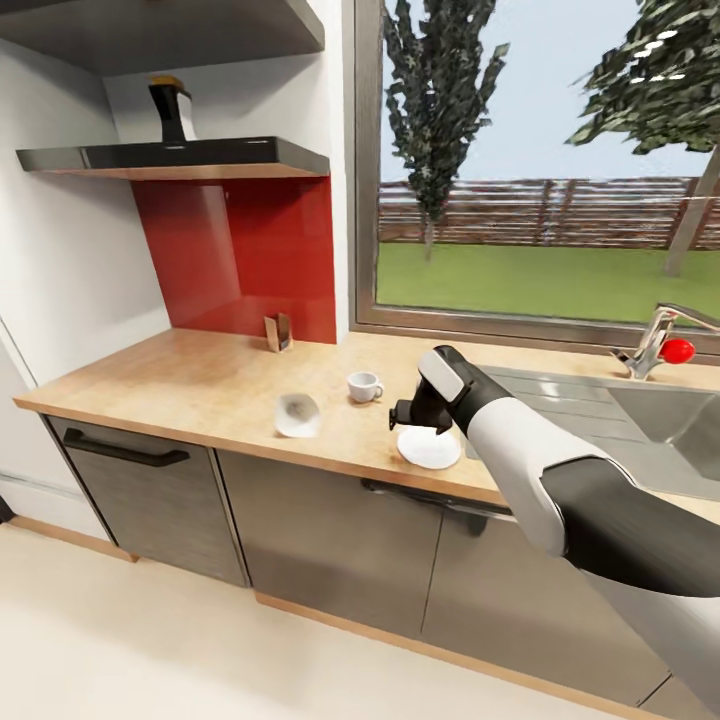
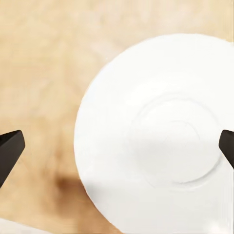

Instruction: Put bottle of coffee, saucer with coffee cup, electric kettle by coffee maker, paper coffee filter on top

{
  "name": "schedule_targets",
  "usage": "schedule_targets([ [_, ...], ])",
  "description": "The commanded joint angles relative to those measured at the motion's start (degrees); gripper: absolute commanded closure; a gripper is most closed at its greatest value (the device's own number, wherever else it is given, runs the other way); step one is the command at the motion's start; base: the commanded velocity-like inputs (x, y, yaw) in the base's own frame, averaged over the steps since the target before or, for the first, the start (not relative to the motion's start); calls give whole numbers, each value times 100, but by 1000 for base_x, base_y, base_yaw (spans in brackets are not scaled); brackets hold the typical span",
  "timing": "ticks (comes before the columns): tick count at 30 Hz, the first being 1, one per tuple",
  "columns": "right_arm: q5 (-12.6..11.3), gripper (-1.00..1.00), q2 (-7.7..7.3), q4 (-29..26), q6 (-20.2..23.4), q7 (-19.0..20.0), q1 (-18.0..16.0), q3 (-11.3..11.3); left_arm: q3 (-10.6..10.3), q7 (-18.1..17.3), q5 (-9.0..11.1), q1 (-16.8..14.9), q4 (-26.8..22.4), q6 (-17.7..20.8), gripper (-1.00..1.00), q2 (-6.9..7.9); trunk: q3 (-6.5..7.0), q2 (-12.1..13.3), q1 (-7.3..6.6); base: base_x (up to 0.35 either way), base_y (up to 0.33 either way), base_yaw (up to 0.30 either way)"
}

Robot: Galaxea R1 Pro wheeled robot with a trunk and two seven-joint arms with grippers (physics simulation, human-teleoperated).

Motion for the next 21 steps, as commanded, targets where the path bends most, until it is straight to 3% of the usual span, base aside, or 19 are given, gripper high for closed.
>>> schedule_targets([
  [1, -57, -100, 0, -4, 12, -48, -4, 27, 9, -8, 5, -3, 6, -18, -100, 0, -6, -3, 1, 87, 74, 0],
  [21, -30, -100, 0, 26, 12, -47, -4, 54, 7, -8, 14, -3, 11, -33, -100, 0, -6, -3, 1, 9, 8, 0],
])
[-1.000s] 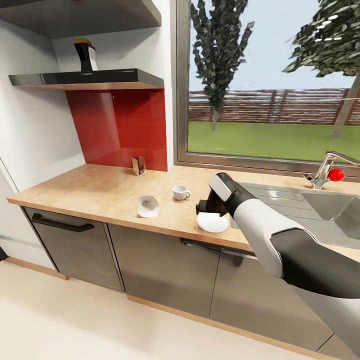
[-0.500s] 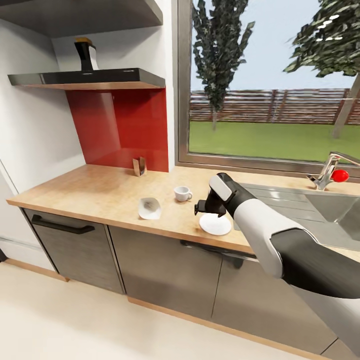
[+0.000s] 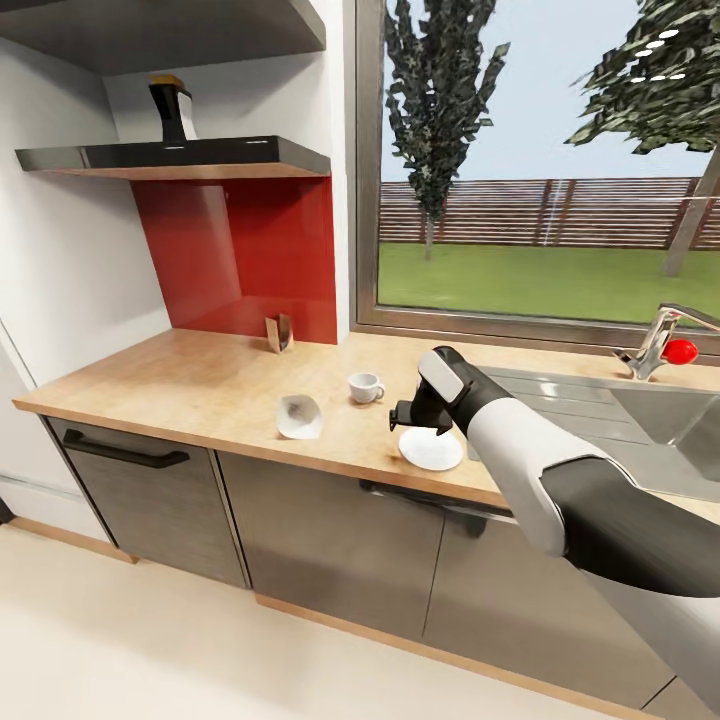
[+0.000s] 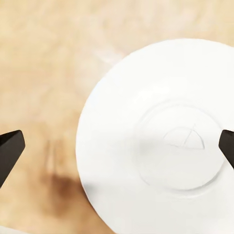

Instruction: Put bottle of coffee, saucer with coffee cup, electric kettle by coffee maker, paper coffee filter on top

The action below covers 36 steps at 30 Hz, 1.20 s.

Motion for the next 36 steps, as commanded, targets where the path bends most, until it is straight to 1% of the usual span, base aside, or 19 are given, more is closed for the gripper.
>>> schedule_targets([
  [1, -59, -100, 0, -2, 11, -54, -4, 27, 9, -8, 6, -3, 4, -15, -100, 0, -6, -3, 0, 0, 0, 0],
  [18, -37, -100, 0, 65, 11, -101, -4, 58, 10, -14, 6, -3, 19, -24, -100, -9, -6, -3, 0, 0, 0, 0],
  [24, 130, -100, 0, 184, 11, -108, -4, 66, 7, -14, 6, -3, 22, -24, -100, -9, -6, -3, 0, 0, 0, 0],
  [27, 177, -100, 0, 199, 11, -108, -4, 67, 8, -11, 6, -3, 27, -24, -100, -9, -6, -3, 0, 0, 0, 0],
  [36, 205, -100, 0, 212, 11, -106, -4, 68, 6, -8, 6, -3, 29, -24, -100, -9, -6, -3, 0, 0, 0, 0],
])
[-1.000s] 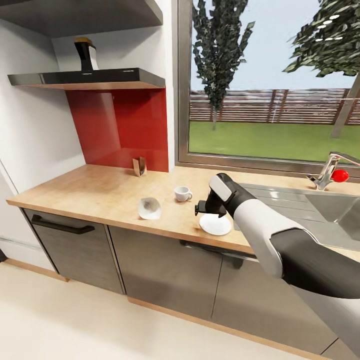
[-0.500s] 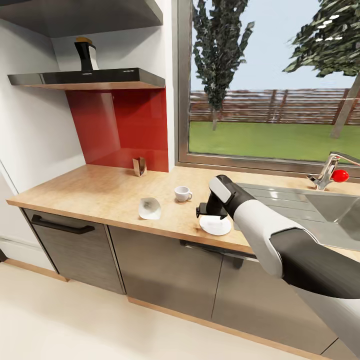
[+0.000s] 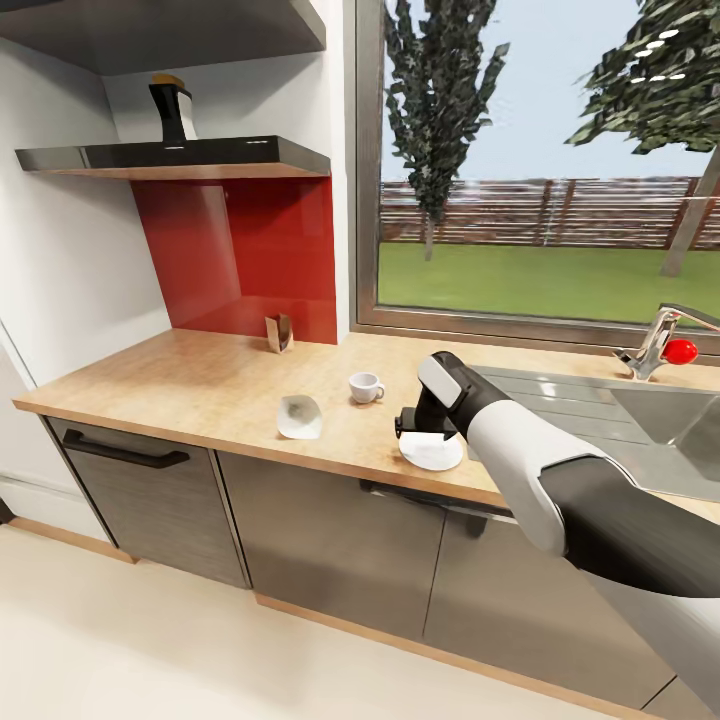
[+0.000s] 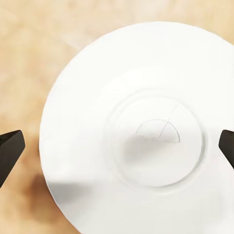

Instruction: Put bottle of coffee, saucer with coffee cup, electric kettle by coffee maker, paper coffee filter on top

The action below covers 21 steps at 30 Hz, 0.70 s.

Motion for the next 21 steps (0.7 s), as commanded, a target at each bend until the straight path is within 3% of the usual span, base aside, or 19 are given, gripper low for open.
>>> schedule_targets([
  [1, -60, -100, 0, -4, 12, -52, -4, 27, 8, -7, 6, -3, 3, -15, -100, 0, -6, -3, 0, 0, 0, 0],
  [21, -59, -100, 0, -4, 12, -52, -4, 27, 11, -9, -3, -3, 3, -23, -100, 0, -6, -3, 0, -15, 17, 0],
])
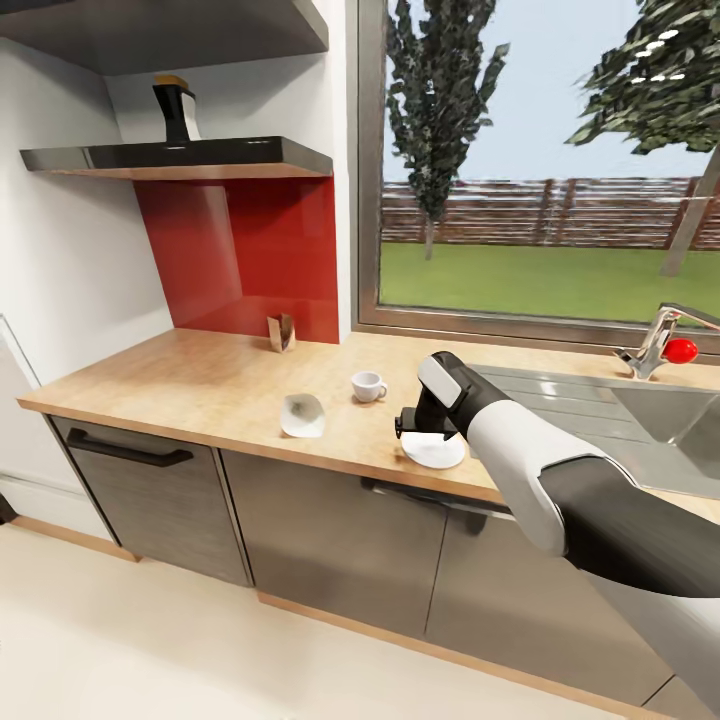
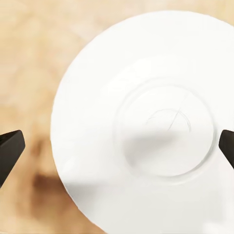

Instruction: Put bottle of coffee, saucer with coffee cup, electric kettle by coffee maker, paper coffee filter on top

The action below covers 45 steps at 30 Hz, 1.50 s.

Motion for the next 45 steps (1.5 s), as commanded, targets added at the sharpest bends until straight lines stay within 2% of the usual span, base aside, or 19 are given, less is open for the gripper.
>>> schedule_targets([
  [1, -60, -100, 0, -4, 12, -51, -4, 27, 8, -7, 6, -3, 3, -14, -100, 0, -6, -3, 0, -6, 7, 0],
  [15, -60, -100, 0, -4, 12, -51, -4, 27, 7, -7, 6, -3, 3, -12, -100, 0, -6, -3, 0, -1, 1, 0],
  [36, -60, -100, 0, -1, 12, -60, -4, 27, 0, -11, 14, -3, 3, 7, -100, 0, -383, -845, 461, 0, 0, 0],
  [45, -60, -100, 0, 137, 12, -60, -4, 34, 0, -14, 7, -3, 3, -5, -100, 0, -383, -845, 461, 0, 0, 0],
])
